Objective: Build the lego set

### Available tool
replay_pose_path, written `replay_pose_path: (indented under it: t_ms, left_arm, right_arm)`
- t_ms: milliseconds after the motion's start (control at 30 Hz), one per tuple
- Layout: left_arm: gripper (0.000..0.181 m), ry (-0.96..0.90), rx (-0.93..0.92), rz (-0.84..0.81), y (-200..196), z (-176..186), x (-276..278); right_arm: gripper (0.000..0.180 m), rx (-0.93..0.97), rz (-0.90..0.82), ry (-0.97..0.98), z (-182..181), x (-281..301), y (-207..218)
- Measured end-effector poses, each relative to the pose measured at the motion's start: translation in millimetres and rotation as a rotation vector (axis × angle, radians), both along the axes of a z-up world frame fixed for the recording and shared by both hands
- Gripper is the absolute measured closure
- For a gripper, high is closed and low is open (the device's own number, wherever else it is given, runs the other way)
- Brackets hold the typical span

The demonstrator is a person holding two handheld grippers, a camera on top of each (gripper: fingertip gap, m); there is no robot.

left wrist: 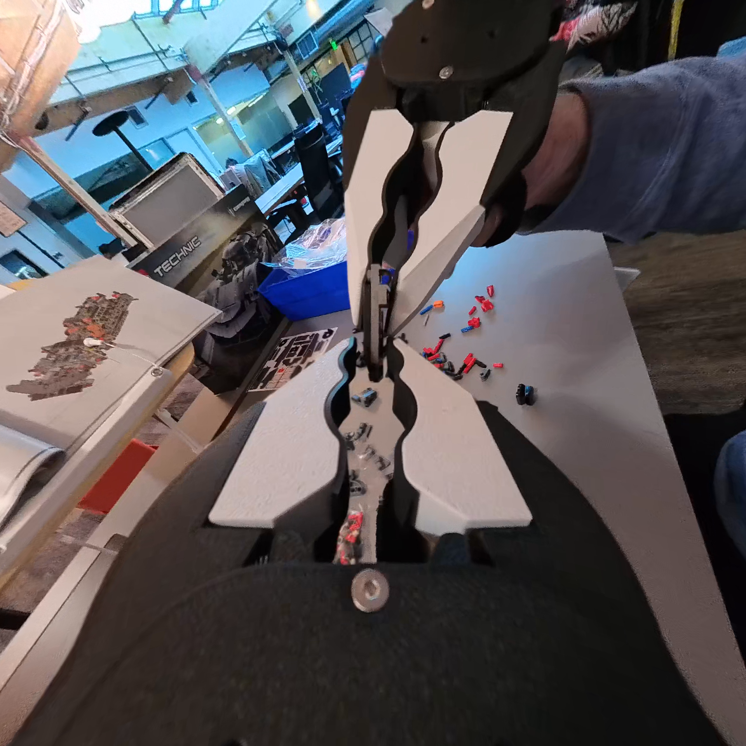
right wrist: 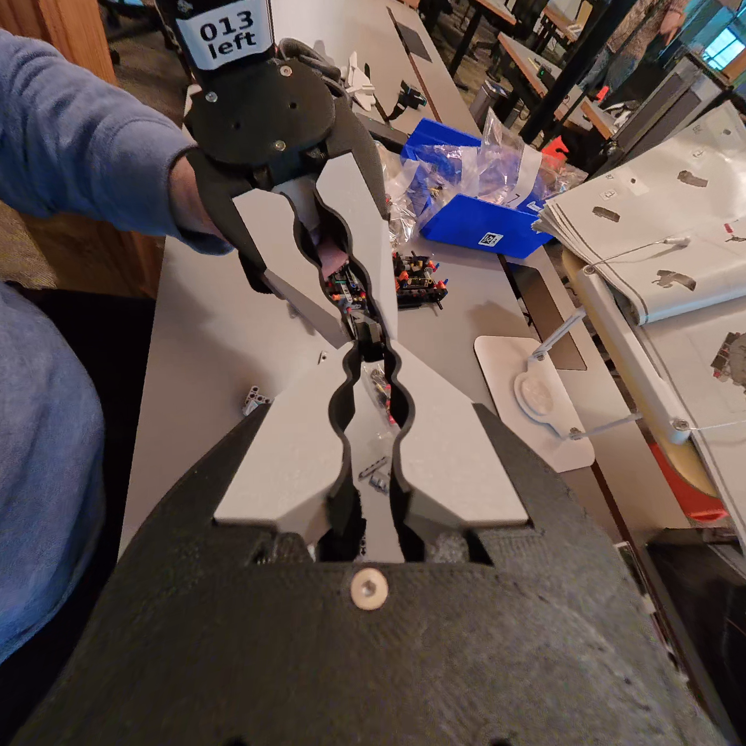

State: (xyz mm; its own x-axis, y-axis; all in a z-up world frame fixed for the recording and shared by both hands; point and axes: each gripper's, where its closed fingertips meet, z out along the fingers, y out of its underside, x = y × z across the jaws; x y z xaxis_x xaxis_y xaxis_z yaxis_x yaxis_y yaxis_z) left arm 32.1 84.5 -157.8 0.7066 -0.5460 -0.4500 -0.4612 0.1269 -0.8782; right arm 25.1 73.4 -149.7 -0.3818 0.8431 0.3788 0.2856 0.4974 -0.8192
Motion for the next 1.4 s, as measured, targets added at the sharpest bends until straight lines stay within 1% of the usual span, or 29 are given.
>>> replay_pose_path:
  t_ms: [133, 267, 333, 367, 433, 500, 567, 600, 667, 767, 933, 1100, 1200, 1300, 1400]
  left_arm:
    - [0.175, 0.036, -0.018, -0.016, -2.6, -1.4, 0.1]
    - [0.177, -0.013, -0.013, -0.017, -4.0, 6.1, -5.2]
    - [0.177, -0.068, -0.009, -0.022, -4.1, 9.7, -7.2]
    - [0.177, -0.108, -0.013, -0.034, -4.8, 11.7, -7.8]
    - [0.177, -0.205, -0.026, -0.073, -6.3, 16.5, -8.1]
    - [0.177, -0.289, -0.036, -0.135, -8.5, 20.8, -5.2]
    - [0.177, -0.35, -0.036, -0.185, -10.2, 24.7, -1.7]
    - [0.177, -0.364, -0.035, -0.207, -11.3, 25.9, 0.7]
    - [0.177, -0.376, -0.031, -0.219, -11.4, 27.0, 2.8]
    - [0.176, -0.379, -0.033, -0.218, -10.5, 27.6, 4.2]
    - [0.173, -0.378, -0.011, -0.191, -7.4, 31.5, 2.7]
    - [0.176, -0.345, 0.011, -0.179, -9.4, 36.7, 2.8]
    - [0.175, -0.349, 0.004, -0.173, -9.6, 38.8, 1.5]
    - [0.166, -0.361, 0.013, -0.131, -7.5, 43.2, -6.9]
    - [0.158, -0.372, 0.033, -0.084, -6.7, 51.4, -16.2]
  right_arm:
    - [0.172, 0.073, -0.008, -0.016, 1.8, -1.5, -2.1]
    - [0.169, 0.08, -0.047, 0.029, 10.1, -7.2, -2.5]
    - [0.149, 0.037, -0.078, 0.071, 16.9, -9.8, 0.0]
    - [0.145, 0.009, -0.094, 0.085, 18.9, -10.2, 2.1]
    - [0.147, -0.073, -0.09, 0.12, 21.9, -10.1, 1.3]
    - [0.149, -0.194, -0.042, 0.141, 24.1, -9.7, -7.6]
    - [0.171, -0.278, -0.003, 0.174, 28.4, -8.7, -13.7]
    - [0.175, -0.307, 0.001, 0.183, 30.1, -8.5, -13.7]
    - [0.175, -0.328, 0.012, 0.186, 31.4, -6.9, -13.7]
    - [0.176, -0.293, -0.003, 0.188, 31.7, -5.5, -12.2]
    - [0.176, -0.165, -0.07, 0.205, 38.3, -3.8, -7.2]
    - [0.176, -0.15, -0.069, 0.207, 44.1, -2.4, -10.4]
    - [0.176, -0.141, -0.079, 0.218, 46.2, -2.7, -8.8]
    - [0.176, -0.11, -0.118, 0.244, 51.1, -2.2, -2.6]
    - [0.176, 0.012, -0.192, 0.274, 55.1, -0.9, 9.3]
